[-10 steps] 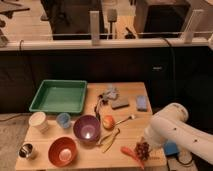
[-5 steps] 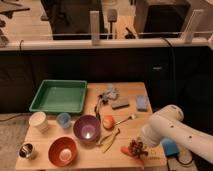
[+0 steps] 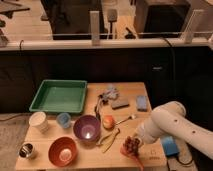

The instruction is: Place grapes in red bowl

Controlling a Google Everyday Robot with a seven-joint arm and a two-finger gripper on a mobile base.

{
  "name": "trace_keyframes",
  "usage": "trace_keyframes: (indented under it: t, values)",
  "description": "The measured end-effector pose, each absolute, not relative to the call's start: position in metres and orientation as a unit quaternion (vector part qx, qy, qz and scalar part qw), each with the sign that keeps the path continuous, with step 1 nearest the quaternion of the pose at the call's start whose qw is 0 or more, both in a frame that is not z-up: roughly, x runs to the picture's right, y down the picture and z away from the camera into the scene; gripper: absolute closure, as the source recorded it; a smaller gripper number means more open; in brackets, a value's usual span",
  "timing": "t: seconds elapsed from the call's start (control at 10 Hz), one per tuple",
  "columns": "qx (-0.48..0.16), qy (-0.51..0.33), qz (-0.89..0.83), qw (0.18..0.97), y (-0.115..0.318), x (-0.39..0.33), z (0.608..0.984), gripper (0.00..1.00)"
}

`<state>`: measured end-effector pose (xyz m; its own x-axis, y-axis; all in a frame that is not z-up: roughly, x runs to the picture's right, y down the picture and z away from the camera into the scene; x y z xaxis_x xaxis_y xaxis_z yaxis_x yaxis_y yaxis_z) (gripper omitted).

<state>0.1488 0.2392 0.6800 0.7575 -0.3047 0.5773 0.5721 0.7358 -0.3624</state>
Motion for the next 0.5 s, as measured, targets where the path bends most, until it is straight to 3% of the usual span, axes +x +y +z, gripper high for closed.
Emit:
trace_keyframes:
  t: [0.5]
  values:
    - [-0.242,-0.275,-0.267,0.891,0.193,0.109,0.615,0.98]
